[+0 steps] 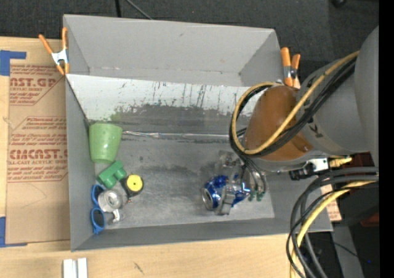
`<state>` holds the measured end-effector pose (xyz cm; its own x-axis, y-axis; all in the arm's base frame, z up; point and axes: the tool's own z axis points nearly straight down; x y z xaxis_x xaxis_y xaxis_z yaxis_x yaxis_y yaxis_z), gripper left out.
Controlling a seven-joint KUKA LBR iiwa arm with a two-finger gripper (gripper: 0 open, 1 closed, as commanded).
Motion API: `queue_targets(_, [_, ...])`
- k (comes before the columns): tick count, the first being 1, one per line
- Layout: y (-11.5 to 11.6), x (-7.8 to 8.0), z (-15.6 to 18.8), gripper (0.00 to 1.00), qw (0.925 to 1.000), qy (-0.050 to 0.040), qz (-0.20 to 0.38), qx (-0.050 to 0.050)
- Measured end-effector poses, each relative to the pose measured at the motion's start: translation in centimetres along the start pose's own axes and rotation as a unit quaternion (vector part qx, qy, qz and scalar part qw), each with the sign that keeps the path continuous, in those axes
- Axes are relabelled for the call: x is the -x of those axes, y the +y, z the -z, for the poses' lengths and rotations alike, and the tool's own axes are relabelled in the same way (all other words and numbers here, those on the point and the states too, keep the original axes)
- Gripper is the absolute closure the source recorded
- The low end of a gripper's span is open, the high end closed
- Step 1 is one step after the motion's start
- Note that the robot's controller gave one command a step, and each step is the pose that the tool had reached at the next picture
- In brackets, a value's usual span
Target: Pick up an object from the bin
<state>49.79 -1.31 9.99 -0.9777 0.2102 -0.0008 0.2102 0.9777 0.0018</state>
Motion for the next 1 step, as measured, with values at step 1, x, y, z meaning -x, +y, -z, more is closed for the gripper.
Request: queue_targets(1, [-0.49, -0.28, -0.08, 0.00, 0.9992, 0.0011, -0.041, -0.001])
